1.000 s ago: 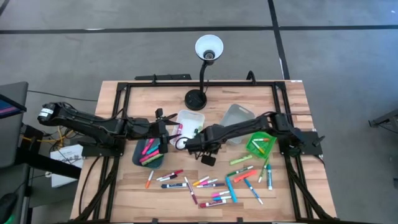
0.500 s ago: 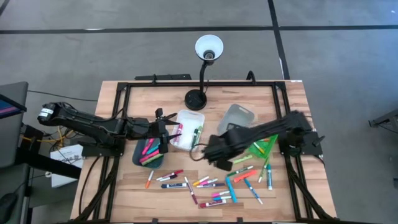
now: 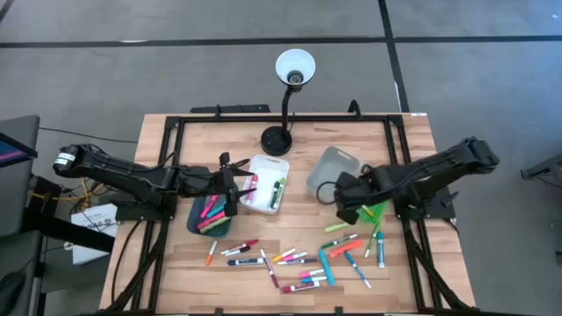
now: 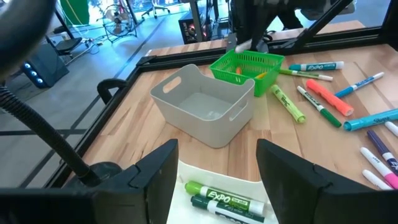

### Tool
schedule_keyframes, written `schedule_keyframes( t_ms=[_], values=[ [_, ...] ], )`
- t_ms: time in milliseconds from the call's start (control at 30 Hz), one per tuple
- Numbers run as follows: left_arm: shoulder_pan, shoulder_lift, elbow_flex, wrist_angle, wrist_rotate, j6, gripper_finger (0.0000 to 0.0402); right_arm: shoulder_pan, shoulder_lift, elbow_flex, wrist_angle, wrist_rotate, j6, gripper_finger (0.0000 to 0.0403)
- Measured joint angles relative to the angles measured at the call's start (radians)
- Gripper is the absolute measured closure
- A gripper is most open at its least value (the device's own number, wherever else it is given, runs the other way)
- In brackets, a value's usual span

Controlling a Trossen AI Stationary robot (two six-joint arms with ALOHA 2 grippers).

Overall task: Pick & Place Markers
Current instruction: Put the violet mini marker into the green bin, then put the orange mini marker into the green bin

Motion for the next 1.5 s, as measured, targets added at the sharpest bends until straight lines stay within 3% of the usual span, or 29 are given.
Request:
schedule_keyframes(
  t_ms=[167,433,700,1133,1500],
  values=[
    [0.000,0.000,0.000,0.004,0.000,0.000,0.0188,-0.049,-0.078,-0.176,0.037,-0.106,0.082,0.0365],
    [0.000,0.000,0.000,0.009,0.000,0.000,0.0188,-0.029,-0.108,-0.289,0.025,-0.159,0.155,0.0359],
    [0.000,0.000,0.000,0.012,0.000,0.000,0.0188,-0.003,-0.108,-0.333,0.049,-0.174,0.258,0.0350],
    [0.000,0.000,0.000,0.014,0.000,0.000,0.0188,-0.003,-0.106,-0.419,0.172,-0.218,0.260,0.0340],
    [0.000,0.000,0.000,0.016,0.000,0.000,0.0188,-0.031,-0.106,-0.440,0.252,-0.182,0.250,0.0340]
  ],
)
